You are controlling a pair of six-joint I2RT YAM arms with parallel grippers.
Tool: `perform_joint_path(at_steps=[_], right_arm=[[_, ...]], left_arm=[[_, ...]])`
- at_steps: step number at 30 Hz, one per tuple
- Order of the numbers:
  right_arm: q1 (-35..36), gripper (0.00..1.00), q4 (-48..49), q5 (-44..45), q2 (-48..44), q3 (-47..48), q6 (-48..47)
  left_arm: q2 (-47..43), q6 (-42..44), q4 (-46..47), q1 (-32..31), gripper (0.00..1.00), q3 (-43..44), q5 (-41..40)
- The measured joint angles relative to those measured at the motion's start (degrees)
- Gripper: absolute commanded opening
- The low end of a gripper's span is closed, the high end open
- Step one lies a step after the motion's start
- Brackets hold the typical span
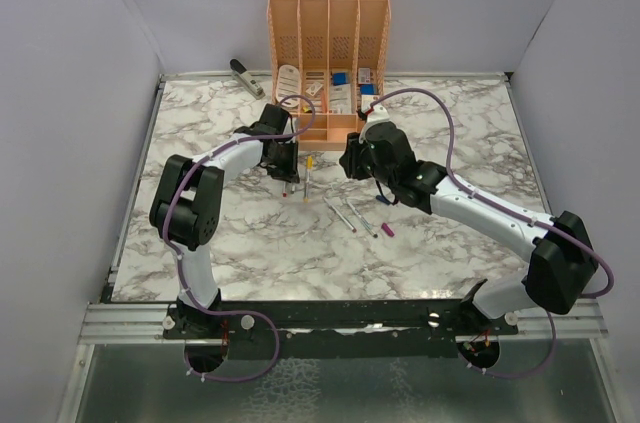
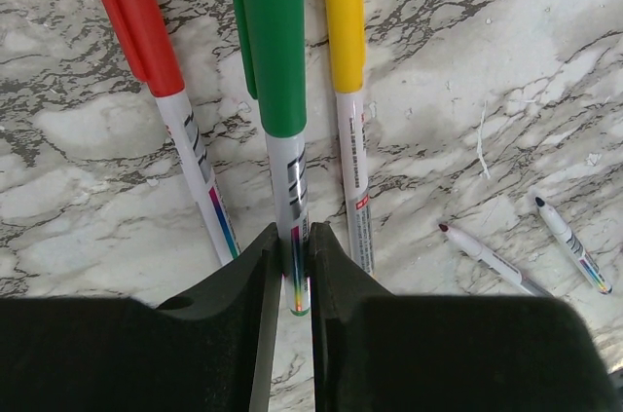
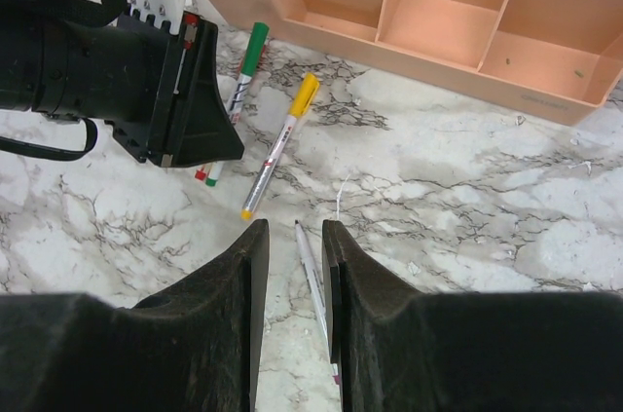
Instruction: Insert the pens into the pen caps
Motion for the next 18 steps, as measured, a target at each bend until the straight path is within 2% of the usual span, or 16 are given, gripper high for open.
perform_joint_path(at_steps=[8,18], right_arm=[[0.0,0.29,0.0,0.0,0.0,0.0,0.0],[0.0,0.28,0.0,0.0,0.0,0.0,0.0]], left_arm=[[0.1,0.0,0.0,0.0,0.3,0.0,0.0],[0.2,0.0,-0.1,0.0,0.31,0.0,0.1]])
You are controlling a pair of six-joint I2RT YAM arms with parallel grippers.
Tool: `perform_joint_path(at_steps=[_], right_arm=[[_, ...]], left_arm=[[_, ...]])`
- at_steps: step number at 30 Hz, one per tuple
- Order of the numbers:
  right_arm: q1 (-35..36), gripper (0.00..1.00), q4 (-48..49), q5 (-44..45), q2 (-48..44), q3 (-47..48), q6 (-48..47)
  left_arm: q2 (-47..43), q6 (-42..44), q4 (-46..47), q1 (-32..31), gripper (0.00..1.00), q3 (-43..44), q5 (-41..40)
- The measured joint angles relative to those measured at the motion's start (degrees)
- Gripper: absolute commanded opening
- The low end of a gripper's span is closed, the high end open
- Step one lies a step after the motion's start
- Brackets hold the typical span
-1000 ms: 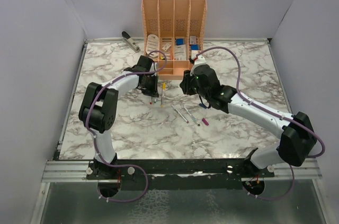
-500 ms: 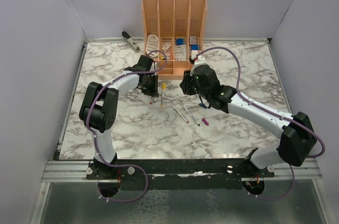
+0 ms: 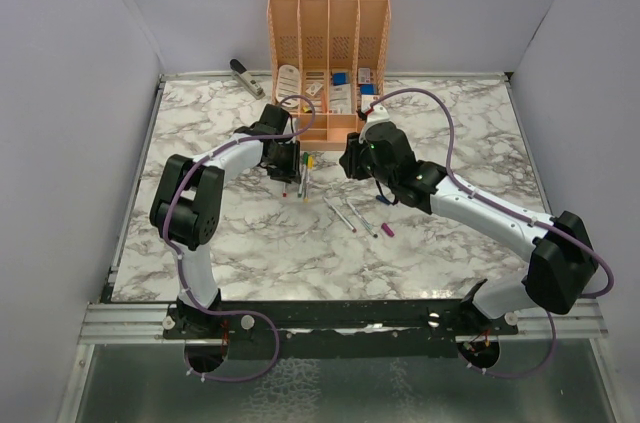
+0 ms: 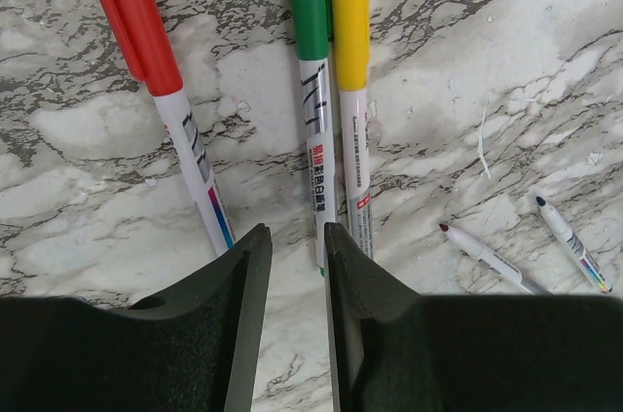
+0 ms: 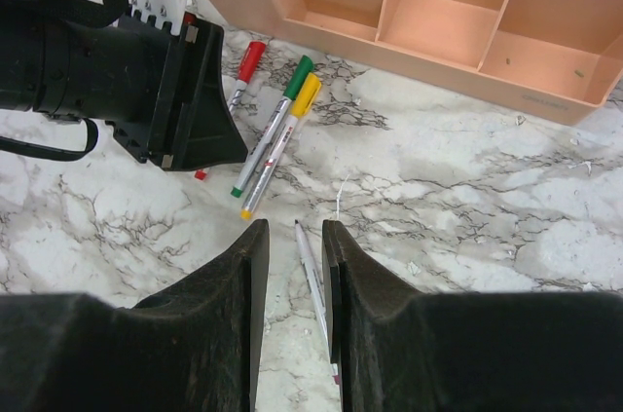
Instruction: Insert the pens into the pen caps
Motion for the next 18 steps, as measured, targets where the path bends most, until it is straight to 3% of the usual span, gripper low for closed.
perform_joint_path(at_steps=[18], right_arm=[[0.6,0.29,-6.2,-3.1,2.2,-6.1,-3.8]], left_arm=[[-6.1,-1.4,1.2,0.0,0.32,-0.3,3.0]])
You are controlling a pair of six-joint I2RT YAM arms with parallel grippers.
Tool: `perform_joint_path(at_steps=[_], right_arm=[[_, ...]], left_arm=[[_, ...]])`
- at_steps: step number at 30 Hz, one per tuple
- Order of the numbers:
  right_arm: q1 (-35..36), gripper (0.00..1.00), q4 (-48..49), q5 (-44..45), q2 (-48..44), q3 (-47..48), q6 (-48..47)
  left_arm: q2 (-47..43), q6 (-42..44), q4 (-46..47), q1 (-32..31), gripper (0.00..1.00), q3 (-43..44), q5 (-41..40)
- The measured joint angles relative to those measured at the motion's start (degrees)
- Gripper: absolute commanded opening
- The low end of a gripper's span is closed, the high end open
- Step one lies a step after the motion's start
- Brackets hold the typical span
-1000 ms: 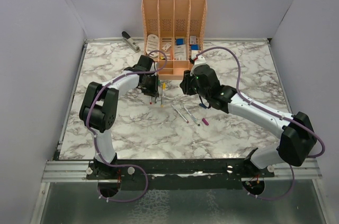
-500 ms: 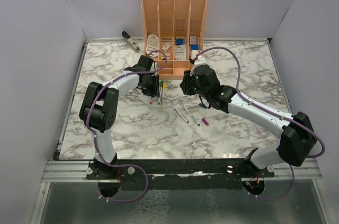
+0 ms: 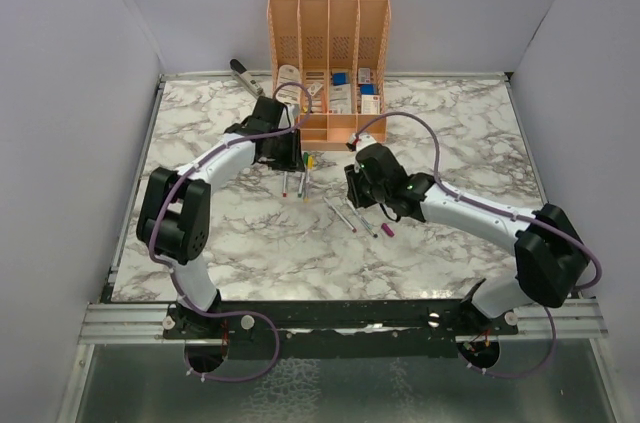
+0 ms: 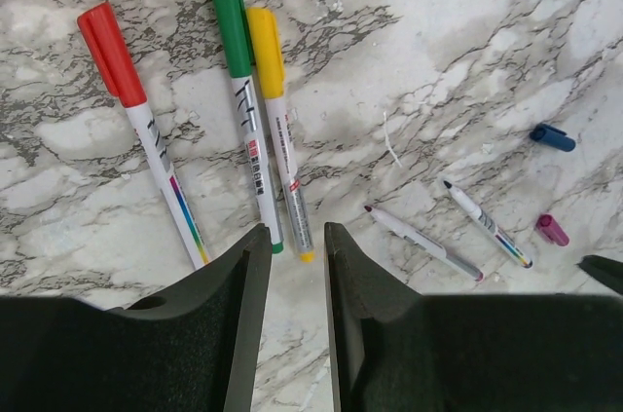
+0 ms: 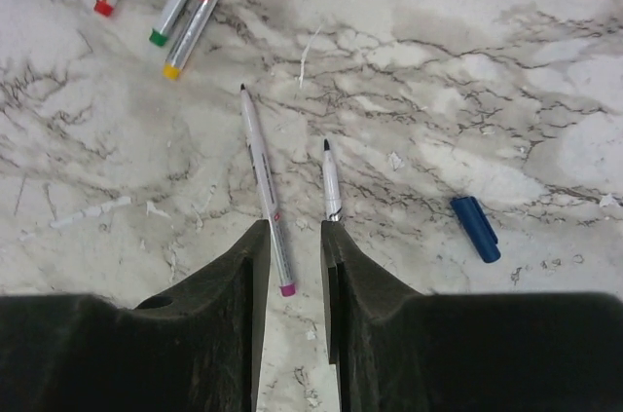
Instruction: Insert the pens into the pen caps
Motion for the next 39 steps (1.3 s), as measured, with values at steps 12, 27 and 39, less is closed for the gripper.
perform_joint_path(at_steps=[12,27,39], right_arm=[[3.3,0.34,-0.5,-4.2,7.7,1.7,-4.4],[3.5,0.4,0.1,-4.4,17.4,8.1,-7.7],[3.5,0.39,0.3,-4.5,20.7,8.3,-8.2]], left_arm=[[-2.7,-2.2,3.3,0.0,0.33,-5.0,0.3],[-7.3,-3.0,4.5,1.1,0.33,-8.7,0.2],[-7.4,-3.0,4.5,1.7,0.33,-9.1,0.3]])
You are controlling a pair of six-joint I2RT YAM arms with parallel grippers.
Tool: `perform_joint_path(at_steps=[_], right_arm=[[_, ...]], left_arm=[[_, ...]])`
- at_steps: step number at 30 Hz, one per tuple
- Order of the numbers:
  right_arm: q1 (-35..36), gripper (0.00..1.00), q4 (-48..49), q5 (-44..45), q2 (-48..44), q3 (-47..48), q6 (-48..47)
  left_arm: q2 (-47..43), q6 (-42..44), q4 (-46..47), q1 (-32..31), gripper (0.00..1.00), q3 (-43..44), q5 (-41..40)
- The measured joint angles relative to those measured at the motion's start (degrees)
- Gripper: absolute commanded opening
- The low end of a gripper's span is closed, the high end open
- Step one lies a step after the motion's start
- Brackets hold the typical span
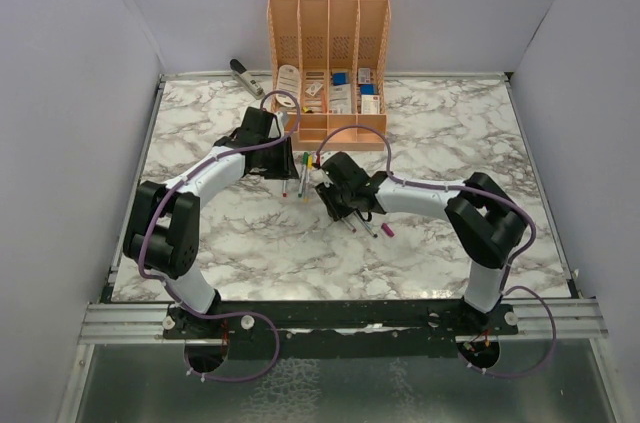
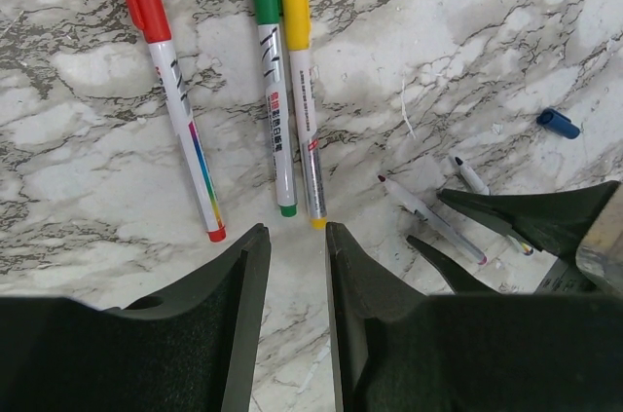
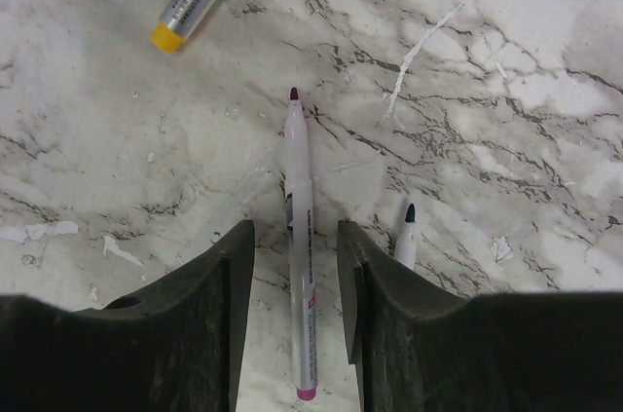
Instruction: Insert the pens into the pen caps
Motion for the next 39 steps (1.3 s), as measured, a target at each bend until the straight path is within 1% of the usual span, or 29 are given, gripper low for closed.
perform_joint_path(at_steps=[2,4,5,8,10,19,27,31,34,39], right_arm=[[0.0,0.37,0.2,0.0,0.8,0.0,0.0],[0.0,0.32,0.7,-0.2,0.9,0.1,0.1],[0.0,0.28,0.8,-0.3,1.0,0.1,0.2],[0.0,0.1,1.1,-0.5,1.2,0.2,0.6],[0.0,0.02,1.1,-0.9,1.3,0.3,1.1],[0.0,0.01,-2.0,-0.9,1.4,2.4,3.1],[-0.2,0.01,-3.7,5.2,0.1,8.3,6.1],[-1.4,0.01,-3.0,8.5,-4.7,7.9,8.8],[-3.3,0.01,0.1,9.4,-10.4,5.2,11.0],[-8.2,0.01,7.4,9.5,-21.0,-2.3,14.8]], left_arm=[[0.0,0.0,0.0,0.0,0.32,0.0,0.0],[0.0,0.0,0.0,0.0,0.33,0.0,0.0],[0.0,0.0,0.0,0.0,0.33,0.0,0.1],[0.0,0.0,0.0,0.0,0.33,0.0,0.1],[0.0,0.0,0.0,0.0,0.33,0.0,0.2],[0.0,0.1,0.0,0.2,0.33,-0.2,0.3],[-0.5,1.0,1.9,0.3,0.33,-0.6,3.9],[-2.8,1.4,6.8,0.4,0.33,-3.3,8.4],[-4.5,0.6,11.8,0.4,0.34,-6.1,12.5],[-5.9,-5.2,28.0,0.3,0.39,-13.3,23.6]])
